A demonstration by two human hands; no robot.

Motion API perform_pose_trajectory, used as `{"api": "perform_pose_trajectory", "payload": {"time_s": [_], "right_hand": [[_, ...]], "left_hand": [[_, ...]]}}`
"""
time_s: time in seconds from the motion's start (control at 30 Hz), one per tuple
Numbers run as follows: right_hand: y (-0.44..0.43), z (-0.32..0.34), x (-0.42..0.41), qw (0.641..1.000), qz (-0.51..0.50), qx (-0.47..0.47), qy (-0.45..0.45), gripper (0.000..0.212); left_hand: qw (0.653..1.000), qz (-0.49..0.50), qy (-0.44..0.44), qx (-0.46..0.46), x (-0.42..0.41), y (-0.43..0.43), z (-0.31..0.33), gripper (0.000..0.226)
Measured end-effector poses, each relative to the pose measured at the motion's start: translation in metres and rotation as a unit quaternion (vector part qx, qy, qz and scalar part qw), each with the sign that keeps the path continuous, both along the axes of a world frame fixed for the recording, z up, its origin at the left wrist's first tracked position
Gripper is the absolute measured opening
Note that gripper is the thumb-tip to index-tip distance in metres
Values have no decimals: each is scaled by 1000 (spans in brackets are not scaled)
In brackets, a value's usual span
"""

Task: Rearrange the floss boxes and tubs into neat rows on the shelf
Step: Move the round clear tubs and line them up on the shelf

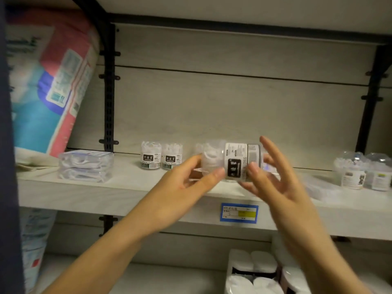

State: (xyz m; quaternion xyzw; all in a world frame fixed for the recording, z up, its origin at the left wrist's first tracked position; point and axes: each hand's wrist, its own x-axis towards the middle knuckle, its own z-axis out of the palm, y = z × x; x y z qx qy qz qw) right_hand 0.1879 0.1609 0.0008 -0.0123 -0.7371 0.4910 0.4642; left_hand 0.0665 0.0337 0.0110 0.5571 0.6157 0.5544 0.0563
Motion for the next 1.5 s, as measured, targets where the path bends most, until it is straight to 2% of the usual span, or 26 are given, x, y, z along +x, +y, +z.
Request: {"api": "perform_pose_trajectory", "payload": {"time_s": [0.07, 0.13, 0.23, 0.33, 0.47, 0.6, 0.73, 0.8, 0.9, 1.07, 1.3, 1.43, 1.5], "right_hand": [[-14, -14, -3, 994, 55, -79, 51, 57], [-27, -25, -7, 982, 111, -134, 74, 59], [-40, -40, -20, 980, 124, -147, 54, 83], [-47, -47, -32, 983, 120, -138, 21, 72], [-51, -44, -38, 990, 112, -88, -22, 54], [-49, -8, -42, 997, 18, 64, -28, 60], [-43, 56, -67, 960, -40, 253, -109, 55], [-40, 79, -86, 945, -36, 293, -140, 54], [-36, 94, -116, 926, -37, 328, -182, 53], [-31, 85, -159, 886, -71, 374, -263, 55], [-26, 68, -192, 854, -79, 383, -344, 55], [-25, 68, -202, 834, -118, 420, -338, 52], [-25, 68, -210, 826, -136, 433, -334, 51]], "left_hand": [[997, -29, -60, 39, 1, -4, -5, 43], [990, -41, -109, 76, -2, -7, -6, 48], [981, -69, -156, 93, -8, -14, 1, 47], [981, -72, -162, 82, -19, -20, 9, 50], [992, -35, -113, 49, -29, -32, 13, 49], [998, 26, -47, 28, -42, -48, 23, 55], [995, 91, 26, 14, -62, -61, 54, 60], [993, 109, 49, -6, -78, -64, 71, 62], [985, 133, 80, -81, -107, -63, 84, 67], [943, 199, 154, -219, -140, -50, 76, 60], [900, 196, 235, -311, -157, -41, 69, 53], [828, 274, 378, -311, -165, -36, 69, 48], [806, 296, 410, -307, -169, -31, 68, 46]]}}
